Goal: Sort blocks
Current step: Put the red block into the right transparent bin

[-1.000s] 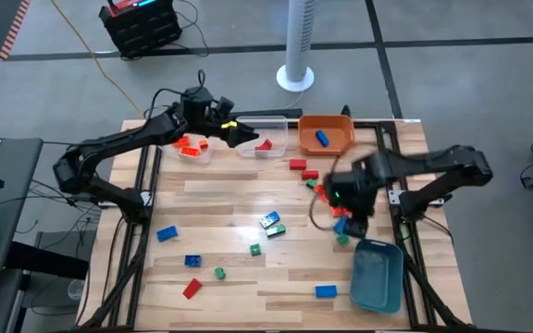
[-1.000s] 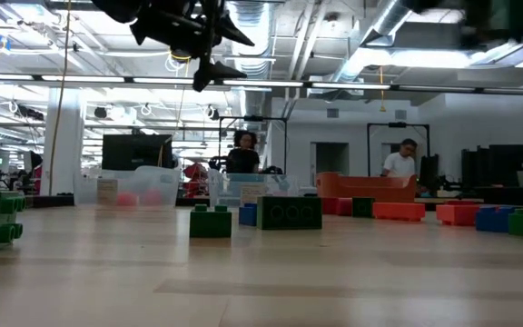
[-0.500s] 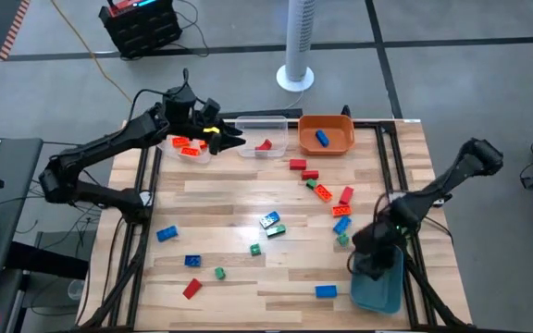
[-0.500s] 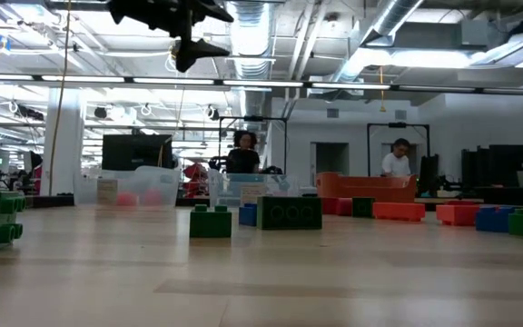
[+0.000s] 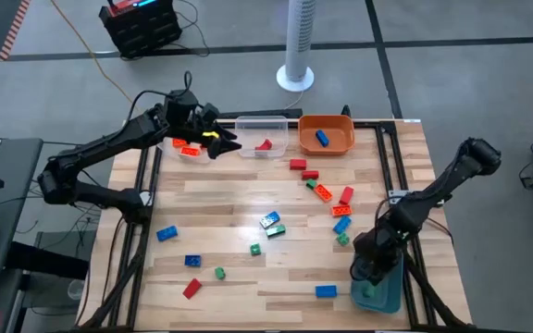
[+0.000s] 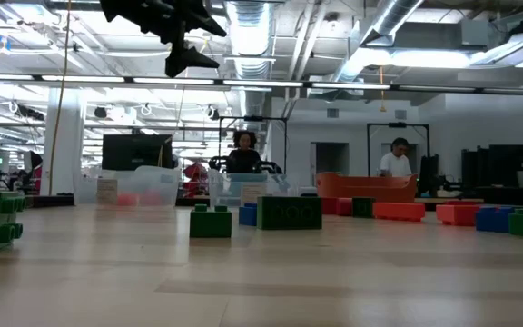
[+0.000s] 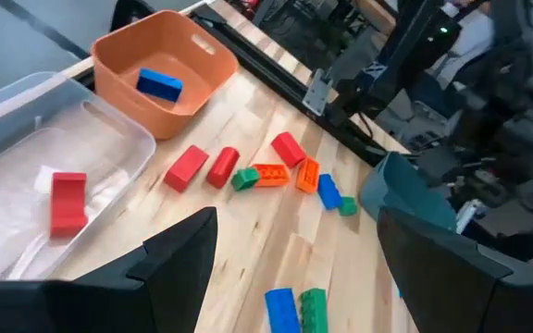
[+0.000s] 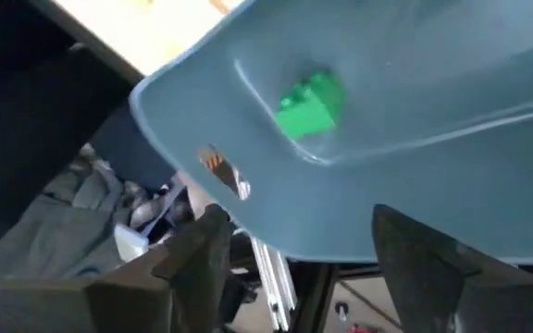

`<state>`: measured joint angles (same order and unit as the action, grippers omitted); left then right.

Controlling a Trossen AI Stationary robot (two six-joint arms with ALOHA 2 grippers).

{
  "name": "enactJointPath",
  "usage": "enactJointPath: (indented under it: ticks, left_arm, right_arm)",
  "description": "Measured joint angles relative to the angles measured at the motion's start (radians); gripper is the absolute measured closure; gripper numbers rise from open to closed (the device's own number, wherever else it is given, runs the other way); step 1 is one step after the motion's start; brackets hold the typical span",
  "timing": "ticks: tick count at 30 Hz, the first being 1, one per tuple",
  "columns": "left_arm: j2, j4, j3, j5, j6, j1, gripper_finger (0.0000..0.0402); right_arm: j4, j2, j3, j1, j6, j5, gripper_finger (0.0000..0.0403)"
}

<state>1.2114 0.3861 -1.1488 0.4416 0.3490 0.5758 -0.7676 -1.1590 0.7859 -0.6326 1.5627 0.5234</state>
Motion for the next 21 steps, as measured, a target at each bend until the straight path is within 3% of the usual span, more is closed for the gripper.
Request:
enactJointPath:
  ticks: [7, 11, 15, 21]
  left_arm:
    - [0.002, 0.014, 0.000, -0.157, 0.053, -0.007, 0.0112]
    - [0.014, 0.024, 0.000, -0.236, 0.130, -0.005, 0.0112]
    - [0.023, 0.024, 0.000, -0.257, 0.211, -0.007, 0.0112]
    - [0.033, -0.045, 0.000, -0.271, 0.222, -0.033, 0.0112]
  right_arm:
    - [-0.296, 0.162, 0.142, 0.066, -0.005, -0.444, 0.0130]
    - [-0.471, 0.245, 0.128, 0.198, -0.049, -0.674, 0.0130]
    - [-0.524, 0.283, 0.044, 0.434, -0.125, -0.726, 0.0130]
    - [-0.348, 0.294, -0.062, 0.734, -0.327, -0.699, 0.0130]
